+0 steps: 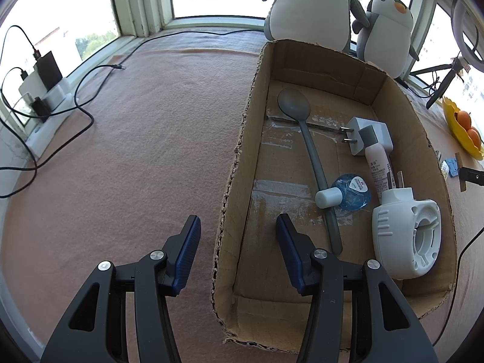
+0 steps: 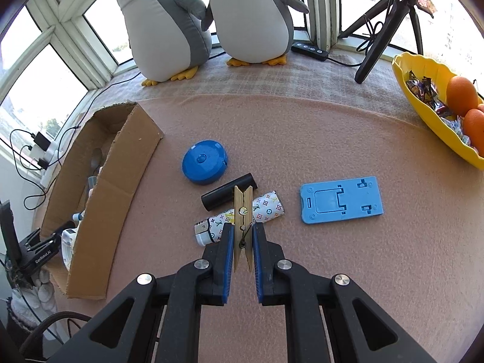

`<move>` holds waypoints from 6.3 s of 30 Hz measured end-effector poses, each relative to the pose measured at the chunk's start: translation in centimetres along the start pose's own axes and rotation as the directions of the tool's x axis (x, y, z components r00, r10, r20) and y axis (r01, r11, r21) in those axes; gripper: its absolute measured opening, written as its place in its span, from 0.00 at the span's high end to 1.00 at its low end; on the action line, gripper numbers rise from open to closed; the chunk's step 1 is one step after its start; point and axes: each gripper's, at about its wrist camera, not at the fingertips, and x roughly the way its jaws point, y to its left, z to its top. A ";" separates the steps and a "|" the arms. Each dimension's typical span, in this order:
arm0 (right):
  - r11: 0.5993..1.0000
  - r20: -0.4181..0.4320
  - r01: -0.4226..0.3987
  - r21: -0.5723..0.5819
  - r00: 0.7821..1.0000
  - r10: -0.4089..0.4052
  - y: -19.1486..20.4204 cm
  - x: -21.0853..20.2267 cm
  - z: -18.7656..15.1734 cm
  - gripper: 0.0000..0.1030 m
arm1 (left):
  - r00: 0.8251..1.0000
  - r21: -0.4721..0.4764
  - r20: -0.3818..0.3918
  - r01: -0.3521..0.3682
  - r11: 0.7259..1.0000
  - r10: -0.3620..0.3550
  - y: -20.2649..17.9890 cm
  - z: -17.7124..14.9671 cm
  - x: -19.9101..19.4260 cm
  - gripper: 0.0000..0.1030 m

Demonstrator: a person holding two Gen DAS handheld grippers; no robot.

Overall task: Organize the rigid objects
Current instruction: 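Carry the wooden clothespin over the box, then open the right gripper to release the clothespin and withdraw, then move the right tool to the blue phone stand and grasp it, then lift the blue phone stand and carry it over the box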

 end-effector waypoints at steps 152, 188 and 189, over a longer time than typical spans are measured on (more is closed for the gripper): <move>0.979 -0.168 0.187 -0.082 0.966 -0.199 -6.8 4.1 3.4 0.22 | 1.000 -0.006 0.005 0.007 1.000 -0.007 0.4 0.0 0.1 0.50; 0.978 0.007 0.162 -0.129 0.987 -0.162 0.1 -3.2 4.0 0.26 | 1.000 -0.013 0.007 0.017 1.000 -0.017 0.4 0.0 0.1 0.50; 0.978 0.015 0.151 -0.141 0.988 -0.151 1.0 -3.5 4.0 0.26 | 1.000 -0.012 0.007 0.017 1.000 -0.017 0.4 0.0 0.1 0.50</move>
